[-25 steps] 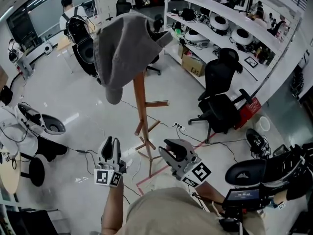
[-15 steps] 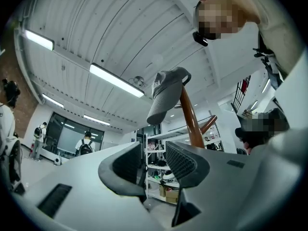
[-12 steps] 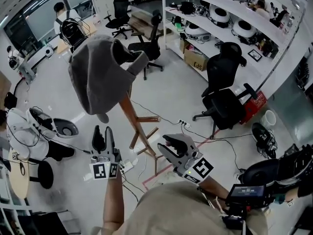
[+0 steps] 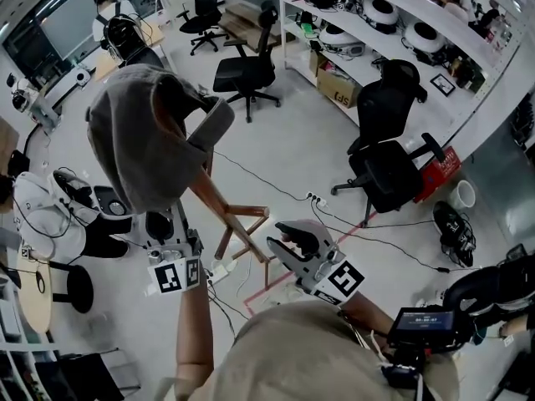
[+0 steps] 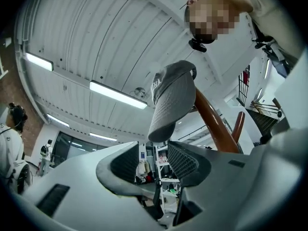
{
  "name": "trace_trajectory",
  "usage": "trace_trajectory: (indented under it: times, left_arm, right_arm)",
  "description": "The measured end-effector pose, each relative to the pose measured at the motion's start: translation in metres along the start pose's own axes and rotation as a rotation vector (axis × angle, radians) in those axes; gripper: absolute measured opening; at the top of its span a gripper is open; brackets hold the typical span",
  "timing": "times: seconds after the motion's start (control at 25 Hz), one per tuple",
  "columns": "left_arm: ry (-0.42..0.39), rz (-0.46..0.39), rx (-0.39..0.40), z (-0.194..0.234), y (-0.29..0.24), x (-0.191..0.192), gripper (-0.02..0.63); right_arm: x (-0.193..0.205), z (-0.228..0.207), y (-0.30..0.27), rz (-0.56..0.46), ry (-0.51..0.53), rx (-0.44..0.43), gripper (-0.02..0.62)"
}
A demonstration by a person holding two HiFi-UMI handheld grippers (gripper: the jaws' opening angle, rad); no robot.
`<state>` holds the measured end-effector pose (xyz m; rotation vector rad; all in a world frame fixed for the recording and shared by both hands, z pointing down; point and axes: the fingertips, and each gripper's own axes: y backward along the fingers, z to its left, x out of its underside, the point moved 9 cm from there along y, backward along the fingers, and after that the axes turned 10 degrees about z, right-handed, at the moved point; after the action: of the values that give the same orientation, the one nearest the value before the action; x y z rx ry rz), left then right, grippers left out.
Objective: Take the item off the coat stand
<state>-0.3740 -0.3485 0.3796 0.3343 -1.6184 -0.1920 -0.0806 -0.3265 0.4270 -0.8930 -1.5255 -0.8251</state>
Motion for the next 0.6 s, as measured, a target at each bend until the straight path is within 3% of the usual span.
trace_trajectory:
  times: [0.6]
  left_arm:
    - [-0.011, -0.117, -0.035, -0.001, -0.011, -0.024, 0.159]
  right_arm:
    - [-0.011, -0.014, -0.004, -0.023, 0.011, -0.001, 0.124]
